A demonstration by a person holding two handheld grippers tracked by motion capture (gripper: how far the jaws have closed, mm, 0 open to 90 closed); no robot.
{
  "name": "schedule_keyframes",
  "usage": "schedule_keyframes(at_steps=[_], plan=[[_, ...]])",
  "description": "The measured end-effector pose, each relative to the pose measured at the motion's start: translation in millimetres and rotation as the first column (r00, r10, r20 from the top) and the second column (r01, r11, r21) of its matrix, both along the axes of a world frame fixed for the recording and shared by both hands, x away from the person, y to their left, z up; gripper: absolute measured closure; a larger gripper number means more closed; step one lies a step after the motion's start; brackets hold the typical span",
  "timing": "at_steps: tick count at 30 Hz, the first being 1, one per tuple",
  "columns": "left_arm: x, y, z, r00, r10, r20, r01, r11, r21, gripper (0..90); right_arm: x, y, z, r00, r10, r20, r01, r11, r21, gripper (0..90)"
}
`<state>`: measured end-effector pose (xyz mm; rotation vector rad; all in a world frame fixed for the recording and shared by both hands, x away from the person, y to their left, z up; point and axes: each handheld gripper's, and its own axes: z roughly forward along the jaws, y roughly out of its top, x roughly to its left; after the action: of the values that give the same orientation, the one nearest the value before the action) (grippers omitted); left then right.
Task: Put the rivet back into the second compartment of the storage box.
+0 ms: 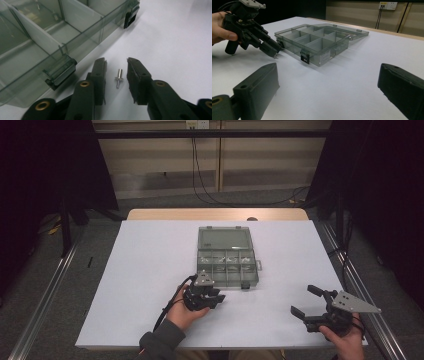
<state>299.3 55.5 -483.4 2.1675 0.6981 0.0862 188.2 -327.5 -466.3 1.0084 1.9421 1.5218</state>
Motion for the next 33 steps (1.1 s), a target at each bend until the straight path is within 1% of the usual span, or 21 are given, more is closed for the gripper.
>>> schedule_keyframes(at_steps=[2,5,10,12,17,19,22,24,25,29,33], plan=[[-0.1,-1.7,-1.9,1.0,-0.003,-0.006,0.003,1.0,0.007,69.7,0.1,0.0,-0.1,1.0,0.0,0.001,0.0,1.0,-0.003,2.8],[-0.4,-2.5,-2.0,1.0,-0.006,-0.002,0.006,0.9999,0.015,72.0,0.1,-0.2,-0.1,1.0,0.0,-0.001,0.0,1.0,-0.002,2.7],[-1.6,-1.0,-2.3,0.9998,-0.014,-0.015,0.014,0.9998,0.015,82.0,-0.2,0.1,0.3,1.0,0.002,0.0,-0.002,1.0,-0.006,2.7],[-1.4,-0.4,-2.3,0.9996,-0.009,-0.025,0.009,0.9999,0.01,82.6,-0.1,0.3,0.3,1.0,0.002,-0.002,-0.002,1.0,-0.005,2.7],[-1.3,-0.5,-1.6,0.9994,-0.007,-0.035,0.007,0.9999,0.01,82.9,-0.2,0.5,0.3,1.0,0.004,-0.001,-0.004,1.0,-0.007,2.8],[-0.5,0.2,-1.4,0.9991,-0.003,-0.042,0.003,1.0,0.005,82.9,0.1,0.2,0.0,1.0,0.002,-0.001,-0.002,1.0,-0.005,2.8],[0.8,2.9,1.9,0.9991,0.008,-0.043,-0.009,0.9998,-0.02,83.0,0.3,0.2,0.1,1.0,0.004,0.001,-0.004,1.0,-0.006,2.8],[1.8,4.7,4.5,0.9991,0.018,-0.038,-0.019,0.9991,-0.037,83.0,0.3,0.4,0.2,1.0,0.005,-0.001,-0.005,1.0,-0.006,2.8],[1.8,4.7,4.5,0.9991,0.018,-0.038,-0.019,0.9991,-0.037,83.0,0.3,0.4,0.2,1.0,0.005,-0.001,-0.005,1.0,-0.006,2.8],[4.5,6.3,9.8,0.999,0.029,-0.034,-0.031,0.9975,-0.064,83.0,0.5,0.2,0.1,1.0,0.004,0.003,-0.004,1.0,-0.005,2.8],[6.4,6.7,15.3,0.9991,0.036,-0.021,-0.038,0.9953,-0.089,83.0,0.5,-0.1,0.2,1.0,0.0,0.004,0.0,1.0,-0.003,2.8]])
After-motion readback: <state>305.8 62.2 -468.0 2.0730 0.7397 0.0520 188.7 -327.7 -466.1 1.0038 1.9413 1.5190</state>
